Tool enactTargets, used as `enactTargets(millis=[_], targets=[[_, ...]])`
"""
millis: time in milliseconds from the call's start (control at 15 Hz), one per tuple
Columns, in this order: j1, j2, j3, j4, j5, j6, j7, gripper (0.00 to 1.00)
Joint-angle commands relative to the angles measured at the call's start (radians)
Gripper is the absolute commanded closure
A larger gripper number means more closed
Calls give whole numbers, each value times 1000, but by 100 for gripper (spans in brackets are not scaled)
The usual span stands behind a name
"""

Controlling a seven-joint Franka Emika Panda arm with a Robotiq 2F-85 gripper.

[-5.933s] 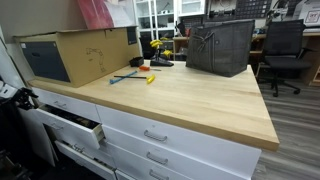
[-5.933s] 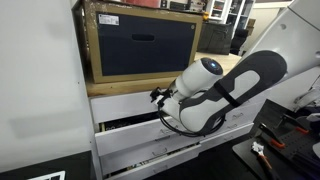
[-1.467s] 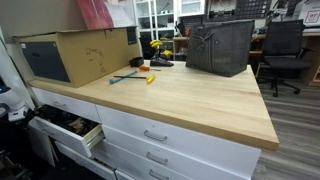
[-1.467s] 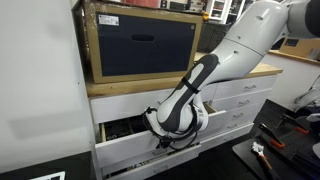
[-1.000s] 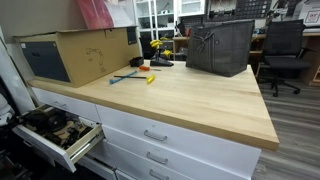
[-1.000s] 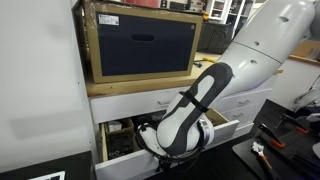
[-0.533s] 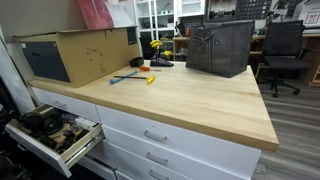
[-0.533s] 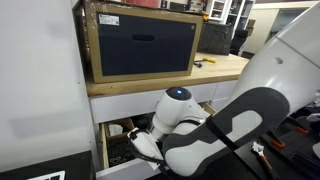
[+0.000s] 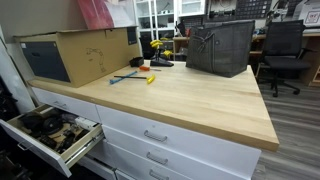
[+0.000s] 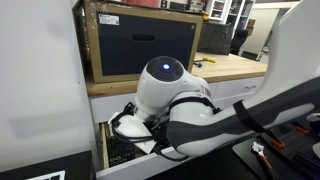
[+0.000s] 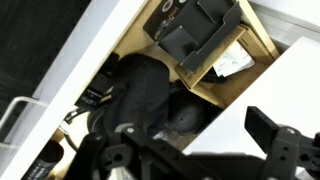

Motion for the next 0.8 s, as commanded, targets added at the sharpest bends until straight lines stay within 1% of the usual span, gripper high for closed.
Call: enactTargets(millis=[0,133,267,733], targets=[[-47,-85,-12,-37,-146,-4,-13,0],[-73,-132,-15,-73,-199,9,-27,0],[-108,-187,0,-120,-224,34,-38,0],[-221,-353,88,-295,-211,157,-52,0]])
